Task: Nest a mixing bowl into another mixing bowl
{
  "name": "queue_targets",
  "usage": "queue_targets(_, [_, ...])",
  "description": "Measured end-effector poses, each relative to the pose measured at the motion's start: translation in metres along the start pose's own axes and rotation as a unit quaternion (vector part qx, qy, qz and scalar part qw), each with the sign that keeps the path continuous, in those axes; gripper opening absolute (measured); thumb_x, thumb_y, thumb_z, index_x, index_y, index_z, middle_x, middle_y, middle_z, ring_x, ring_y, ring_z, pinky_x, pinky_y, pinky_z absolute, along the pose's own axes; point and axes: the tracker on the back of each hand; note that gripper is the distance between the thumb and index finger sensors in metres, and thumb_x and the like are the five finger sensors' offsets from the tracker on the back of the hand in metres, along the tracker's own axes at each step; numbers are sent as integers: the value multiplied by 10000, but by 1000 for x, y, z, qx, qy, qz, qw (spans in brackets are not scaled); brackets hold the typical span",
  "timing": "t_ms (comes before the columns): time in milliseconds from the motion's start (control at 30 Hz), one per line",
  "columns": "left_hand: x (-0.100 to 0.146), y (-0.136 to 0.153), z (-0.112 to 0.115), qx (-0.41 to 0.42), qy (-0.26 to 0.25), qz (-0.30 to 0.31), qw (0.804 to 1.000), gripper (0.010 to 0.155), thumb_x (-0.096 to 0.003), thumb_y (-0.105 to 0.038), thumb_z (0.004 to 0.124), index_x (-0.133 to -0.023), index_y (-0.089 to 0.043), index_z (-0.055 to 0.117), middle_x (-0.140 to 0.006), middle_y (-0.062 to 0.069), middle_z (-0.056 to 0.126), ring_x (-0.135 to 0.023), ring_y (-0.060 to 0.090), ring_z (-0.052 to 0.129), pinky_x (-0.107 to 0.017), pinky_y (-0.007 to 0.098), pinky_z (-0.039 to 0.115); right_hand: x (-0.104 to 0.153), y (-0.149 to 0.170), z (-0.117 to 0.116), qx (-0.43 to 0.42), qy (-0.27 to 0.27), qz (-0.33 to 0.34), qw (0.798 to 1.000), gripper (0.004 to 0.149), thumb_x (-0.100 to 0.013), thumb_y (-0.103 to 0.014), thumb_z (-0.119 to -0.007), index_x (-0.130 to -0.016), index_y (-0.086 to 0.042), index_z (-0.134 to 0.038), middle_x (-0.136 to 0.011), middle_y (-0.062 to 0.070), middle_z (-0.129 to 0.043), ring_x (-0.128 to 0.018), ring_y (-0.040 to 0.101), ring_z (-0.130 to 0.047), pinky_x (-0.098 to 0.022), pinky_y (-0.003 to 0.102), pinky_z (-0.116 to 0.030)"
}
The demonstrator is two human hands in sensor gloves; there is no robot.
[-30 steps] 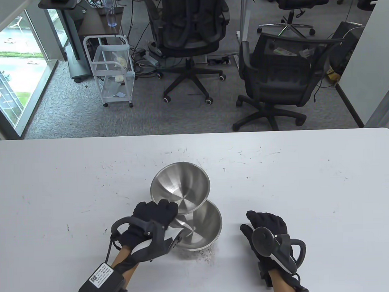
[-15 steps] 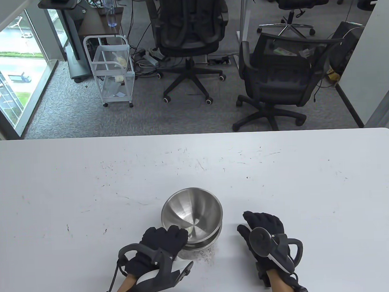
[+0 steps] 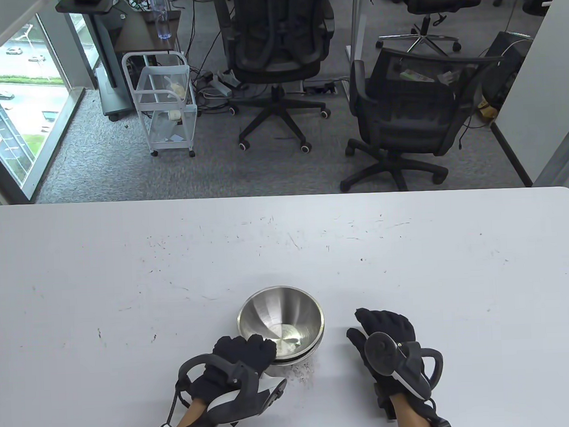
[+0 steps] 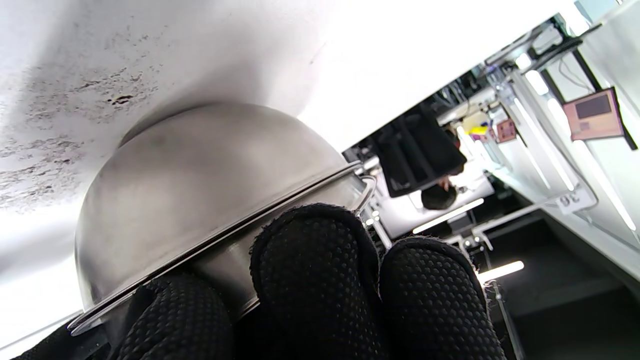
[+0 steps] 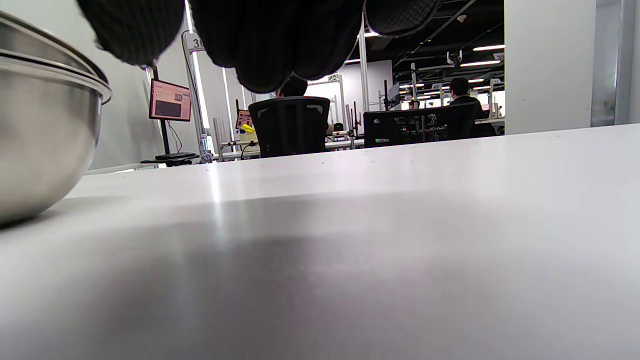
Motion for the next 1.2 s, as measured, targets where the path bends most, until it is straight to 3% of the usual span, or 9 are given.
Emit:
queue_targets(133, [0,-3,2,-1,4,6,1000,388,-514,-493,730,-845,-568,919,-788,-232,1113,-532,8,1013,-517,361,902,-1,1,-1,2,-3,-2,1000,544,-403,-563,-796,-893,-327,-792,-869,-72,-921,-850,227,-874,-696,523,-647])
queue_targets(400, [-1,-8,3,14,73,50,996,438,-540,-461,667,-928,-571,838,-848,-216,1120,-682,52,959,-586,394,866,-1,2,-3,6,-8,-8,1000,543,-405,-561,-793,-893,-325,-794,-869,-69,-922,-848,229,-875,-697,524,-645])
queue_targets(700, [5,-7,12,39,61,39,997,449,-525,-521,669,-939,-562,836,-842,-196,1136,-731,56,937,-598,403,860,-1,2,-3,10,-10,-7,1000,542,-406,-562,-793,-894,-327,-793,-869,-72,-923,-848,230,-875,-696,525,-645])
queue_targets(767, [7,-1,12,61,57,28,996,468,-515,-536,670,-957,-532,824,-849,-139,1129,-731,58,948,-604,411,856,-1,2,-3,11,-11,-7,1000,544,-405,-562,-793,-894,-324,-794,-870,-71,-921,-849,230,-874,-697,525,-645])
queue_targets(1200, [27,53,28,132,9,-76,988,582,-487,-573,681,-1048,-420,713,-995,-117,922,-739,103,996,-625,446,840,-1,0,-3,14,-11,-3,1000,544,-405,-563,-792,-894,-325,-793,-870,-71,-922,-849,229,-876,-696,524,-646])
Point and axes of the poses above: the tracker on the back of each hand, its own y axis roughly to the little-finger side, its own x axis roughly from the fingertips to the wrist, z = x × y
